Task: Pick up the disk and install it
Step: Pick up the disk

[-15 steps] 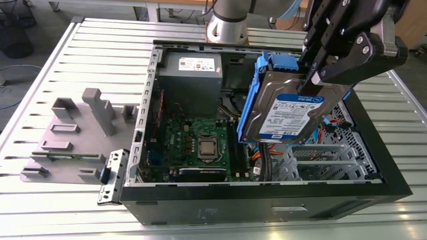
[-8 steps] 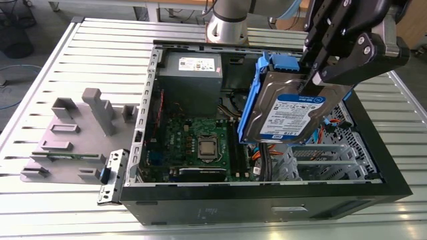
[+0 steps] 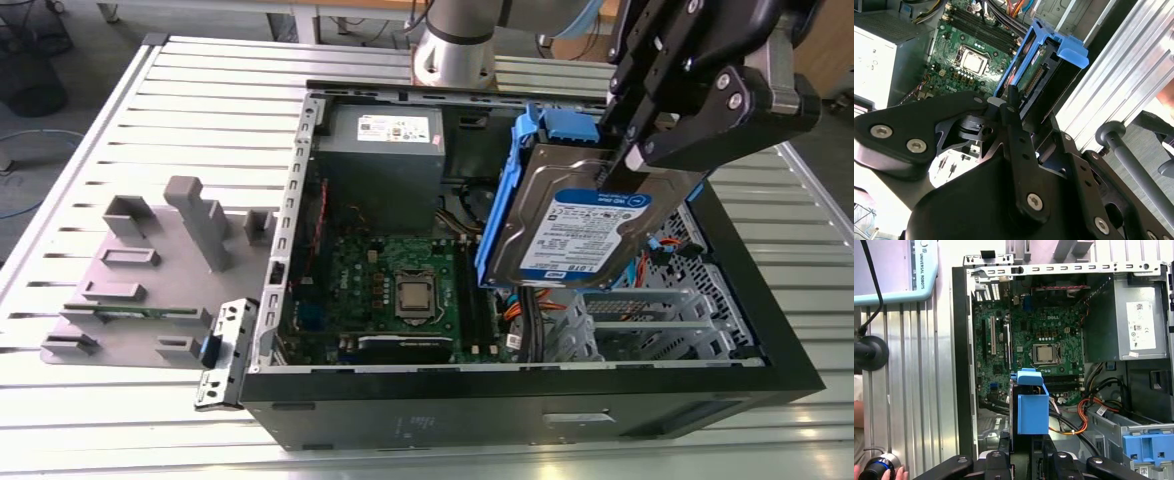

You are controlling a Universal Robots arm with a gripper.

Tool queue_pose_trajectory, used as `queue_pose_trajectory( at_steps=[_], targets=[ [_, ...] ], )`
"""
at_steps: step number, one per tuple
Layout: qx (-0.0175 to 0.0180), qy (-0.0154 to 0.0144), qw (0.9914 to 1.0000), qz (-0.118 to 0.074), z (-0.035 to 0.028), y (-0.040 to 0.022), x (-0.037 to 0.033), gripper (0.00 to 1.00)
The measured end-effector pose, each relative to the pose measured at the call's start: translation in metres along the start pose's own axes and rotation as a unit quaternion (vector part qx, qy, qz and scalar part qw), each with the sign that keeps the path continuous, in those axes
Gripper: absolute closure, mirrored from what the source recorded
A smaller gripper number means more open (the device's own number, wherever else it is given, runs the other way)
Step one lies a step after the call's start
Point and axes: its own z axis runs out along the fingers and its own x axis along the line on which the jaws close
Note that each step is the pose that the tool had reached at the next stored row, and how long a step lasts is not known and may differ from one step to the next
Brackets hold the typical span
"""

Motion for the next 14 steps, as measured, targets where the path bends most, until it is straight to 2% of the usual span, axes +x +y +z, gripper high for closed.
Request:
queue_pose_trajectory(
  at_steps=[4, 7, 14],
  targets=[
    [0.0, 0.0, 1.0, 0.0, 0.0, -0.0002, 0.0, 0.65],
    [0.0, 0.0, 1.0, 0.0, -0.0001, -0.0031, -0.0003, 0.65],
    [0.0, 0.0, 1.0, 0.0, -0.0008, -0.0211, -0.0015, 0.65]
  ],
)
